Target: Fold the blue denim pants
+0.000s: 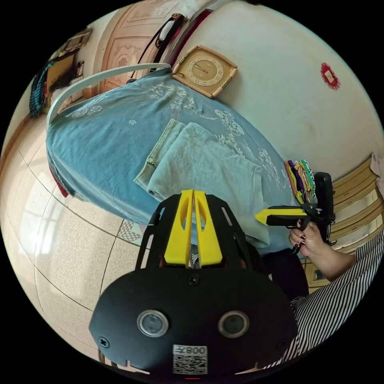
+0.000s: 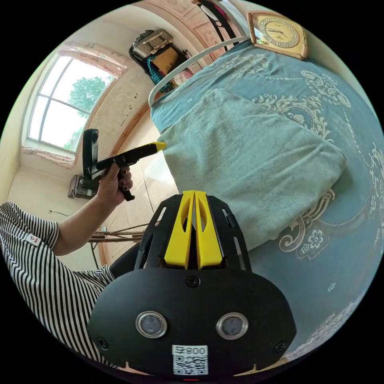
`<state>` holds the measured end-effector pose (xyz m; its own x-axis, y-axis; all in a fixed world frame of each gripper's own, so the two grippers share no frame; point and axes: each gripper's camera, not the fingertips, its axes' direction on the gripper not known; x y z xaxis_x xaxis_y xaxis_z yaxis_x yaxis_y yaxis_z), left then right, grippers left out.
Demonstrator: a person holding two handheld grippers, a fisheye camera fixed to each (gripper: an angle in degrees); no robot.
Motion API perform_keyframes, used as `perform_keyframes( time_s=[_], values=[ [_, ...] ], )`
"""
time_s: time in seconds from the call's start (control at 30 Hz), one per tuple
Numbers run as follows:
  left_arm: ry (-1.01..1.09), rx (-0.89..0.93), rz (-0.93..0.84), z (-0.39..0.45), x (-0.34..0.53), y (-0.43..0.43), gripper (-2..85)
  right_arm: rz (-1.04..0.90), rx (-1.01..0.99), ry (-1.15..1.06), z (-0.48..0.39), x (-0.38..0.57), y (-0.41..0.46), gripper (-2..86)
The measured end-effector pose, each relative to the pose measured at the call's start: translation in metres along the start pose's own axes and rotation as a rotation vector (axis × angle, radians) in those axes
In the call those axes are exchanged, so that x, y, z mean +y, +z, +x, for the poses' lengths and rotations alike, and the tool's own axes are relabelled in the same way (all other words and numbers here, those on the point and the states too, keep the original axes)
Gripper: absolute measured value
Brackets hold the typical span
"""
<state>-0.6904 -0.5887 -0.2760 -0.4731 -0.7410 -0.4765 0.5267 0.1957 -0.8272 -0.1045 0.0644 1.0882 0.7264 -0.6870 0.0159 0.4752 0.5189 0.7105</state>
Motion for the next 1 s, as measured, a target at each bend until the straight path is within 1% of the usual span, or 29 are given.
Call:
perform_keyframes(
  time_s=[0.1,0.17,0.23,0.27,0.33,0.43,0.47,0.53,0.57,0.6,0.63,0.73,0.83,0.9,1.0],
  values=[
    [-0.003,0.068,-0.013,0.005,0.008,0.004,0.1,-0.026,0.018,0.093,0.015,0.034,0.0,0.1],
    [0.002,0.089,-0.058,0.008,0.012,0.015,0.2,-0.061,0.024,0.127,0.026,0.047,0.008,0.1],
    [-0.018,0.075,-0.131,0.008,0.014,0.036,0.2,-0.053,-0.02,0.175,0.037,0.053,0.009,0.1],
    [-0.025,0.076,-0.119,0.007,0.015,0.037,0.3,-0.058,-0.048,0.202,0.042,0.054,0.004,0.1],
    [-0.073,0.112,-0.115,0.005,0.015,0.036,0.4,-0.048,-0.037,0.186,0.039,0.058,-0.009,0.2],
    [-0.023,0.142,-0.096,0.017,0.019,0.025,1.0,-0.007,-0.036,0.182,0.037,0.08,-0.036,0.3],
    [-0.014,0.158,-0.105,0.021,0.02,0.025,1.2,0.016,-0.071,0.219,0.046,0.093,-0.045,0.4],
    [0.035,0.274,-0.165,0.037,0.025,0.035,2.7,0.064,-0.147,0.314,0.065,0.119,-0.057,0.5],
    [0.052,0.302,-0.19,0.042,0.026,0.039,3.2,0.098,-0.23,0.382,0.08,0.137,-0.062,0.7],
    [0.083,0.339,-0.251,0.052,0.027,0.051,4.3,0.134,-0.303,0.429,0.092,0.153,-0.067,1.0],
    [0.105,0.356,-0.317,0.062,0.028,0.064,5.4,0.149,-0.334,0.449,0.097,0.161,-0.069,1.2],
    [0.166,0.377,-0.437,0.087,0.028,0.094,6.8,0.181,-0.442,0.523,0.116,0.189,-0.075,3.2],
    [0.181,0.358,-0.53,0.1,0.026,0.122,6.8,0.207,-0.548,0.576,0.13,0.206,-0.079,5.8],
    [0.167,0.337,-0.541,0.101,0.023,0.132,6.2,0.22,-0.614,0.61,0.139,0.215,-0.081,7.0],
    [0.143,0.332,-0.568,0.099,0.02,0.144,4.6,0.223,-0.651,0.64,0.146,0.223,-0.082,7.7]
  ],
)
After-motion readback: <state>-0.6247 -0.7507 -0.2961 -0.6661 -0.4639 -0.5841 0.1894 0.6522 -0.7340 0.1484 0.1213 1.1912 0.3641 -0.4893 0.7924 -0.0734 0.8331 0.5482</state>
